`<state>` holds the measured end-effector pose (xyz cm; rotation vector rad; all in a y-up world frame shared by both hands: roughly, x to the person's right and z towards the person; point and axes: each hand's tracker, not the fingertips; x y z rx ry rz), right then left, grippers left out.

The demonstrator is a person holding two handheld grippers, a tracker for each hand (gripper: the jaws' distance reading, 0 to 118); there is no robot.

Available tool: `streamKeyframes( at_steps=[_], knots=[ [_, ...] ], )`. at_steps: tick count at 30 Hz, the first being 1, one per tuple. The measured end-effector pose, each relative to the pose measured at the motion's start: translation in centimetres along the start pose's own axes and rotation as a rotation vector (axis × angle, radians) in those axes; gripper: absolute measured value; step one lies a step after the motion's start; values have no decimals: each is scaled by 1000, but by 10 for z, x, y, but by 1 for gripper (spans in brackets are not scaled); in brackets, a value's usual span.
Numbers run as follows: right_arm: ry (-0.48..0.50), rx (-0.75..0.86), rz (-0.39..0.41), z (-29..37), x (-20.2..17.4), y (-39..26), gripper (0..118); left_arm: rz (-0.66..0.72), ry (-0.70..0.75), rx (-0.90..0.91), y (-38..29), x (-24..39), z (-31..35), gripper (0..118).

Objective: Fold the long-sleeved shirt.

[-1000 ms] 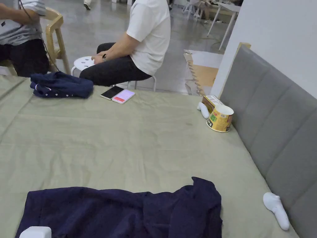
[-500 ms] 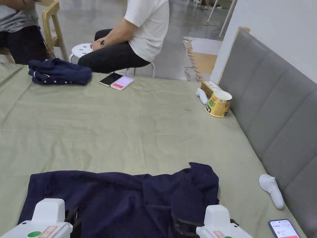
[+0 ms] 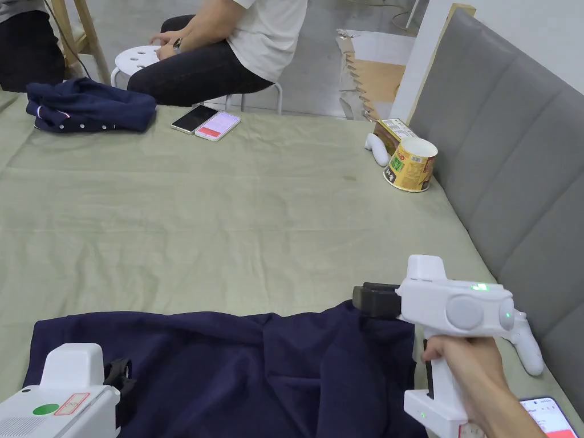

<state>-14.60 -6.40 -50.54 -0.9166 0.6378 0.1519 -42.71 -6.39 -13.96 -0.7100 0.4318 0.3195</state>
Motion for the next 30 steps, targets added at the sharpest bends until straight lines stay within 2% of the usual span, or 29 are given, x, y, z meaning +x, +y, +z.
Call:
streamKeyframes(
  at_steps=[3, 5, 7, 9, 10, 11, 12, 13, 14, 15, 17, 19, 20, 21, 22, 23, 24, 25, 27, 30],
  knots=[
    [19, -127, -12, -38, 9, 11, 112, 7, 3, -17, 0, 0, -12, 4],
    [-9, -200, 21, -61, 7, 18, 112, 7, 4, -31, 0, 1, -17, 4],
    [-26, -289, -8, -84, 6, 19, 107, 4, -1, -46, -3, 3, -22, 4],
    [-11, -389, -38, -99, 4, 18, 72, 2, -2, -55, -6, 3, -25, 4],
    [-87, -407, 47, -104, -2, 16, 67, -2, -3, -62, -8, 3, -26, 4],
    [-100, -358, 160, -101, -7, 15, 64, -2, -2, -67, -10, 2, -27, 4],
    [-101, -383, 198, -100, -15, 16, 44, 1, 1, -72, -12, 1, -28, 4],
    [-86, -369, 221, -96, -19, 16, 14, 7, 4, -79, -14, -2, -30, 4],
    [-40, -355, 227, -94, -21, 15, 14, 16, 6, -86, -15, -4, -31, 4],
    [-38, -352, 196, -90, -20, 12, 14, 35, 7, -98, -17, -7, -33, 4],
    [-61, -329, 212, -88, -17, 6, 14, 62, 1, -109, -14, -16, -34, 8],
    [-55, -294, 151, -85, -13, 2, 14, 72, -5, -114, -4, -32, -37, 35],
    [-48, -282, 129, -84, -10, 0, 14, 79, -2, -122, 7, -43, -42, 60],
    [-44, -273, 113, -83, -7, -2, 14, 97, 10, -128, 16, -52, -47, 77],
    [-41, -268, 99, -82, -5, -4, 14, 103, 41, -133, 28, -62, -53, 82],
    [-52, -259, 105, -75, -13, -6, 14, 112, 82, -146, 38, -72, -60, 82],
    [-51, -255, 102, -74, -16, -8, 14, 126, 108, -169, 53, -82, -70, 96],
    [-52, -253, 102, -73, -18, -9, 14, 144, 97, -158, 65, -93, -79, 102],
    [-58, -256, 112, -73, -21, -6, 14, 201, 77, -149, 80, -113, -99, 104],
    [-65, -259, 127, -71, -26, -6, 14, 293, 73, -324, 93, -138, -144, 105]
  ],
)
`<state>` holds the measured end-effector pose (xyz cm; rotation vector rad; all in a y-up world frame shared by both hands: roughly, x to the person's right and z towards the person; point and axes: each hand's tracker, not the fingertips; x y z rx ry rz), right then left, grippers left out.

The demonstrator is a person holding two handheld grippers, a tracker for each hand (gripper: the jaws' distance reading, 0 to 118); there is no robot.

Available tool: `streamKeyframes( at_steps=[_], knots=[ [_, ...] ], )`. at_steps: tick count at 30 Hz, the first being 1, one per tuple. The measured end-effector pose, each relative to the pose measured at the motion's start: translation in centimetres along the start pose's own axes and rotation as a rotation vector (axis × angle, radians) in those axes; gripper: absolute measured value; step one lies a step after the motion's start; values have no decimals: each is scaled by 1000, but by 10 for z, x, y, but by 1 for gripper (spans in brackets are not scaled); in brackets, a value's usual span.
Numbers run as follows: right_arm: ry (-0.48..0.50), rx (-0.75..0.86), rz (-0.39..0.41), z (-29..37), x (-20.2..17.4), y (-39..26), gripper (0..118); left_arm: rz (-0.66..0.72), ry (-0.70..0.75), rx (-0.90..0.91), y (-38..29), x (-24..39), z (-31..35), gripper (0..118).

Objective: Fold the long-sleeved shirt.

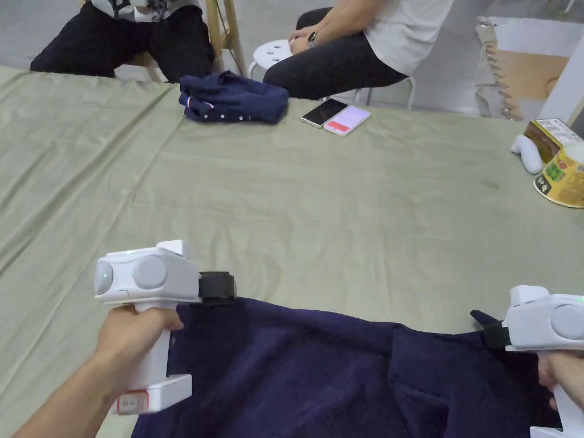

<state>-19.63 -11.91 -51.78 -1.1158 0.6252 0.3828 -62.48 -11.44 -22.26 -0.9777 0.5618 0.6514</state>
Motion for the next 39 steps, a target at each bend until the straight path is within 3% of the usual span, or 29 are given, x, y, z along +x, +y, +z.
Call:
streamKeyframes(
  at_steps=[3, 5, 7, 8, 9, 11, 17, 22, 30, 36, 39],
  knots=[
    [12, -2, -16, 1, 5, 2, 14, -9, 70, -141, 3, -7, -31, 99],
    [24, -2, -30, 0, 10, 3, 14, -77, 90, -76, -3, 0, -20, 91],
    [31, 4, -30, 2, 13, 3, 14, -159, 154, -55, -3, 8, -6, 55],
    [37, 10, -38, 3, 14, 3, 14, -178, 90, -12, -3, 6, 1, 27],
    [77, 26, -93, 6, 17, 1, 14, -159, -10, -8, -2, 3, 6, 16],
    [100, 55, -147, 13, 21, -2, 14, -156, 44, -15, 0, 9, 12, 16],
    [107, 161, -113, 54, 17, -18, 14, -200, 16, 81, -16, 15, 42, 15],
    [85, 332, -26, 99, 9, -56, 14, -243, -41, 254, -48, 8, 96, 15],
    [87, 510, -10, 165, 8, -142, 14, -320, -117, 350, -122, -18, 177, 15],
    [64, 498, 99, 193, 3, -217, 14, -296, -187, 269, -182, -47, 208, 15],
    [100, 405, 121, 197, 3, -253, 14, -367, -178, 150, -208, -58, 207, 15]
  ],
)
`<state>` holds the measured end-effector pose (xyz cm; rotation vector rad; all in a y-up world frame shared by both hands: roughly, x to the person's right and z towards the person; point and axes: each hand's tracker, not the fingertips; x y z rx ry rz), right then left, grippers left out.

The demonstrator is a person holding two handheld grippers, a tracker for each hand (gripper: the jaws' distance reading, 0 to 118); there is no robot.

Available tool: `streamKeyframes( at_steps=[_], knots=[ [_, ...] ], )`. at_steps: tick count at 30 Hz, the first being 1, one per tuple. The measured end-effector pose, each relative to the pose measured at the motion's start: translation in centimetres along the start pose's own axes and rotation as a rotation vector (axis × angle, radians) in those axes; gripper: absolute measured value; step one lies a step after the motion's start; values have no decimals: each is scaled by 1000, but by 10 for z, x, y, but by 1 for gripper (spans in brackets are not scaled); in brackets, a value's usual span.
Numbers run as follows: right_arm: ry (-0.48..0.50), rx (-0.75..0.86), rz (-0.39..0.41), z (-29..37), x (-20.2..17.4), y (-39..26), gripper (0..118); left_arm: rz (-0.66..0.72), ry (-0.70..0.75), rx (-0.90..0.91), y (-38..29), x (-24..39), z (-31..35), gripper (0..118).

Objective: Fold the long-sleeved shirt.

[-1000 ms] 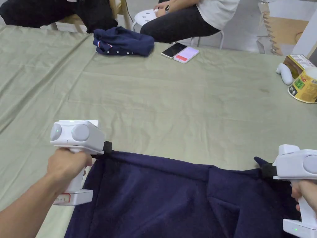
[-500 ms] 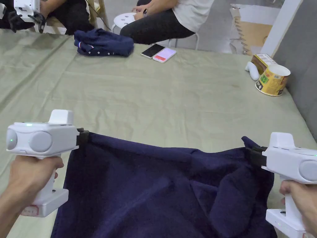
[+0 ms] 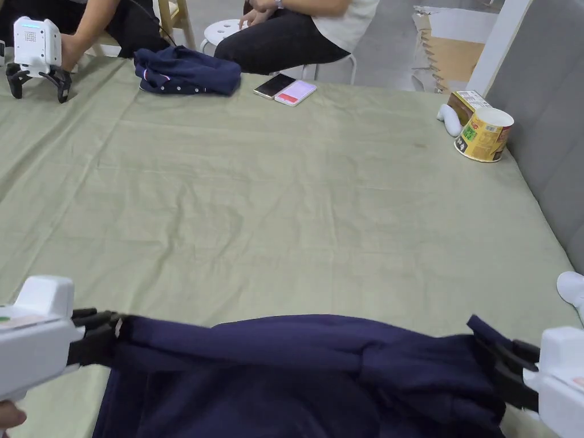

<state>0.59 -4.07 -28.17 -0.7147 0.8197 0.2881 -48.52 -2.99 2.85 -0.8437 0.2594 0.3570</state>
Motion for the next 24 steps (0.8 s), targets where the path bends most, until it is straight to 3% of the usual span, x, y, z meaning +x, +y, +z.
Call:
streamKeyframes(
  at_steps=[2, 6, 11, 14, 17, 19, 20, 21, 22, 23, 24],
  knots=[
    [35, -79, -13, 6, -2, -20, 14, -22, -12, -68, -19, 3, 4, 15],
    [14, -239, 57, 3, -10, -52, 14, -83, -33, -236, -56, 14, 0, 15],
    [14, -365, 5, -19, -12, -71, 14, -161, 15, -384, -92, 20, -23, 15],
    [-17, -402, 102, -37, -21, -77, 14, -269, 74, -426, -106, 30, -43, 15],
    [-46, -391, 115, -39, -29, -73, 16, -270, 94, -411, -98, 37, -43, 18],
    [-59, -370, 125, -35, -28, -73, 29, -239, 129, -383, -96, 35, -38, 40],
    [-64, -358, 107, -31, -27, -72, 41, -237, 137, -368, -94, 33, -35, 61],
    [-81, -349, 85, -25, -26, -68, 63, -226, 143, -334, -91, 31, -29, 92],
    [-92, -328, 45, -15, -25, -62, 83, -197, 152, -290, -86, 29, -22, 108],
    [-87, -298, 15, -8, -24, -56, 103, -165, 160, -245, -82, 29, -12, 111],
    [-68, -244, -17, 3, -25, -47, 117, -120, 142, -179, -72, 29, 4, 107]
  ],
)
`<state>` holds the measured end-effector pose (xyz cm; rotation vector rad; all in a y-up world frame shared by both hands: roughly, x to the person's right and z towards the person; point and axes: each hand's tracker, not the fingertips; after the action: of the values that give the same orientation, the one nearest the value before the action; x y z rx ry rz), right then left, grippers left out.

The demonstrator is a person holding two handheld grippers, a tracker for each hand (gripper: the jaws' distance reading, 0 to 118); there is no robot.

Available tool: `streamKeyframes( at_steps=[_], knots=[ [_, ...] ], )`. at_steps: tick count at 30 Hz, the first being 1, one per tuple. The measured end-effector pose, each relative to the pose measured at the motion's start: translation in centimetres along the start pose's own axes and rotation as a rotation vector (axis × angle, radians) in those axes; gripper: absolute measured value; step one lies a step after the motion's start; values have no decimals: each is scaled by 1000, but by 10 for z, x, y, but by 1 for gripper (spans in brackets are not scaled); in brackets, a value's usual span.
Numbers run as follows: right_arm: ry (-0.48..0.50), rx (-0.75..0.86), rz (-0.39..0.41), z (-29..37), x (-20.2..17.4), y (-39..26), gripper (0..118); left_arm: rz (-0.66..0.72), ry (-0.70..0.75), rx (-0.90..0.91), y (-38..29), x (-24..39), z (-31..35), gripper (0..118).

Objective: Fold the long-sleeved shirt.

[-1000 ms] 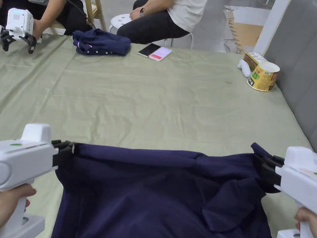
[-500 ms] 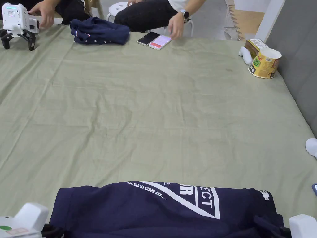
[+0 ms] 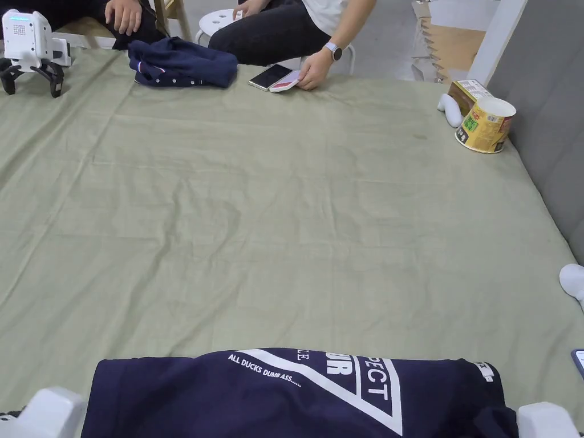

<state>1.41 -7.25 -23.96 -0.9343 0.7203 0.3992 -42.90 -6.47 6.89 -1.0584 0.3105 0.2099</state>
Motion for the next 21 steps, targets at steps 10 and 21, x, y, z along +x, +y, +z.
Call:
streamKeyframes(
  at_steps=[10, 21],
  knots=[
    [-118, 578, 12, 50, -73, 95, 113, 135, 203, 551, 91, 60, 60, 108],
    [-242, 775, 21, 30, -122, 116, 0, 168, 271, 726, 109, 90, 44, 5]
  ],
)
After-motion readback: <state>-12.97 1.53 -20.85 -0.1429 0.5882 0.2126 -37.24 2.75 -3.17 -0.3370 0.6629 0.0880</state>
